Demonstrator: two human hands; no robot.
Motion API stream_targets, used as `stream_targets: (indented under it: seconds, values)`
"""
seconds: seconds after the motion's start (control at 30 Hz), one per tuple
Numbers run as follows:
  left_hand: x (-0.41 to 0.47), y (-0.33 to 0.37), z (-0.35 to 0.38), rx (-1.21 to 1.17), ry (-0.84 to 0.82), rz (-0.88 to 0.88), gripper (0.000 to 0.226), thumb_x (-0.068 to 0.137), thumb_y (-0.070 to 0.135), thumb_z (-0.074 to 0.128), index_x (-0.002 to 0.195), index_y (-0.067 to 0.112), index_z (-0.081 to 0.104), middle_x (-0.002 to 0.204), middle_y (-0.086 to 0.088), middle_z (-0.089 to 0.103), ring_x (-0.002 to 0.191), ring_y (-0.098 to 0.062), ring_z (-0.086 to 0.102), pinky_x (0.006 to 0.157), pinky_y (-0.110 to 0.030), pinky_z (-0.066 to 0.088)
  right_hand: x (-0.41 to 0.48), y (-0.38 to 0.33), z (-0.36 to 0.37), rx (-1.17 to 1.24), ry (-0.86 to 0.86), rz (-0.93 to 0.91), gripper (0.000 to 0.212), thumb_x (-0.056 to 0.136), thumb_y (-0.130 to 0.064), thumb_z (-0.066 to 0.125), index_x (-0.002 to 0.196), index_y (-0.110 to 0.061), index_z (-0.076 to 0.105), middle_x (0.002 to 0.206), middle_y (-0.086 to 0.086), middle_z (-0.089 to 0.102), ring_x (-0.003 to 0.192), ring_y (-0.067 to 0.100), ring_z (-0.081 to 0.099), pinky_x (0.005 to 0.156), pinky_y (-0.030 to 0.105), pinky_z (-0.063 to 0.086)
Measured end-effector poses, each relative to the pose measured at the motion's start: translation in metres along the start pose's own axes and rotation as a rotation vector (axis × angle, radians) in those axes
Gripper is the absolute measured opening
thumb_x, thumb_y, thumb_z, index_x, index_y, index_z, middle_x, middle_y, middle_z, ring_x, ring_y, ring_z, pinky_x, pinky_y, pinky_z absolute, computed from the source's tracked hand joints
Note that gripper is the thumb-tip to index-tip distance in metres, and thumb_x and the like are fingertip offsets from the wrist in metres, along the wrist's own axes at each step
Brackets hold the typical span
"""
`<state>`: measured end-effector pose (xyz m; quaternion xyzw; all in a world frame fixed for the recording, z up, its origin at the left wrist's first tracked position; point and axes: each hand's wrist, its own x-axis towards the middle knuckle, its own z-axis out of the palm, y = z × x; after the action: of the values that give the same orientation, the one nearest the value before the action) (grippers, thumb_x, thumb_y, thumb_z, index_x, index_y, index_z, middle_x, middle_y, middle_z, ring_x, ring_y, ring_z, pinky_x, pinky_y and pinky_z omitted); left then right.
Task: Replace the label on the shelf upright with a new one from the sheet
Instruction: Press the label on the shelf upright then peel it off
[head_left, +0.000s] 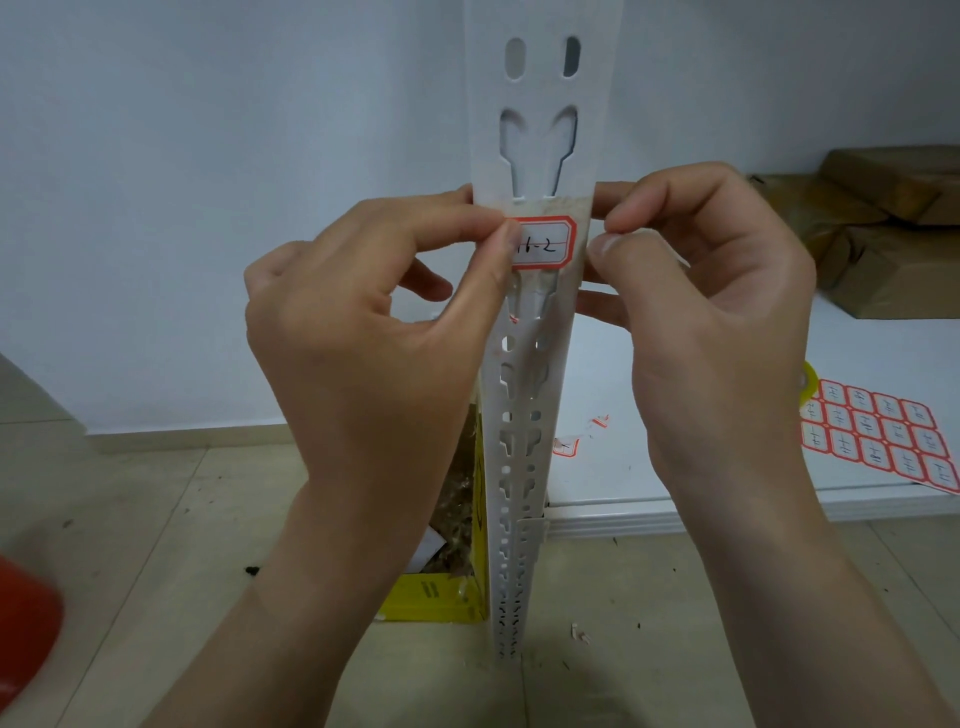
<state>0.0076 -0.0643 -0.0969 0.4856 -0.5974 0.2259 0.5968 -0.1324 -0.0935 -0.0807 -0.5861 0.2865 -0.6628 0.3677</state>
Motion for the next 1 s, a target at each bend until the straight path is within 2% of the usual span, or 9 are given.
stream_targets:
  seconds: [0.13,0.27,0.43,0.6,0.8,1.0]
  values:
    - [0.0004,-0.0020,-0.0022,0.006,-0.027,0.008,0.006,0.103,0.036,0.072,0.105,0.030,0.072,0.109,0.013,0.073,0.077,0.007,0.063,0.074,-0.059,0.059,-0.0013,0.0003,0.0001,-0.028,0.005,0.001,0.017,0.092,0.006,0.059,0.085,-0.010,0.060,0.095,-0.005,0.075,0.076,0.009,0.077,0.070,0.037,0.067]
    - [0.0004,-0.0022,-0.0026,0.028,-0.037,-0.009,0.015,0.103,0.036,0.071,0.101,0.023,0.079,0.107,0.007,0.079,0.074,-0.006,0.067,0.073,-0.060,0.058,-0.0018,0.0007,0.0001,-0.035,0.005,-0.004,0.016,0.092,0.005,0.059,0.087,-0.010,0.060,0.098,0.000,0.076,0.078,0.009,0.077,0.069,0.035,0.067]
    - [0.0026,0.0000,-0.0029,0.031,-0.050,-0.025,0.017,0.103,0.037,0.071,0.099,0.022,0.079,0.104,0.012,0.074,0.076,-0.009,0.068,0.074,-0.060,0.058,-0.0021,0.0005,0.0000,-0.033,0.004,0.001,0.017,0.092,0.005,0.060,0.086,-0.011,0.060,0.097,-0.003,0.076,0.079,0.010,0.077,0.069,0.037,0.067]
    - [0.0031,0.0016,-0.0022,0.036,-0.085,-0.042,0.010,0.101,0.039,0.071,0.100,0.030,0.074,0.105,0.019,0.065,0.088,-0.006,0.065,0.080,-0.061,0.058,-0.0021,0.0006,0.0001,-0.024,0.004,0.002,0.018,0.091,0.006,0.060,0.086,-0.011,0.060,0.096,-0.003,0.076,0.079,0.013,0.077,0.069,0.041,0.067]
    - [-0.0015,-0.0005,0.0026,0.018,-0.018,-0.029,0.015,0.102,0.032,0.074,0.098,0.018,0.077,0.104,0.014,0.069,0.084,-0.011,0.069,0.076,-0.061,0.058,-0.0016,0.0009,0.0002,0.001,-0.005,-0.002,0.018,0.090,0.006,0.060,0.085,-0.011,0.059,0.092,-0.007,0.075,0.077,0.010,0.077,0.067,0.032,0.065]
    - [-0.0023,-0.0025,0.0025,0.000,0.017,0.009,0.007,0.101,0.030,0.076,0.100,0.023,0.076,0.106,0.015,0.070,0.081,-0.013,0.073,0.075,-0.062,0.058,-0.0013,0.0009,0.0003,0.003,-0.004,-0.005,0.017,0.090,0.005,0.059,0.085,-0.011,0.060,0.093,-0.007,0.074,0.079,0.012,0.077,0.069,0.035,0.066]
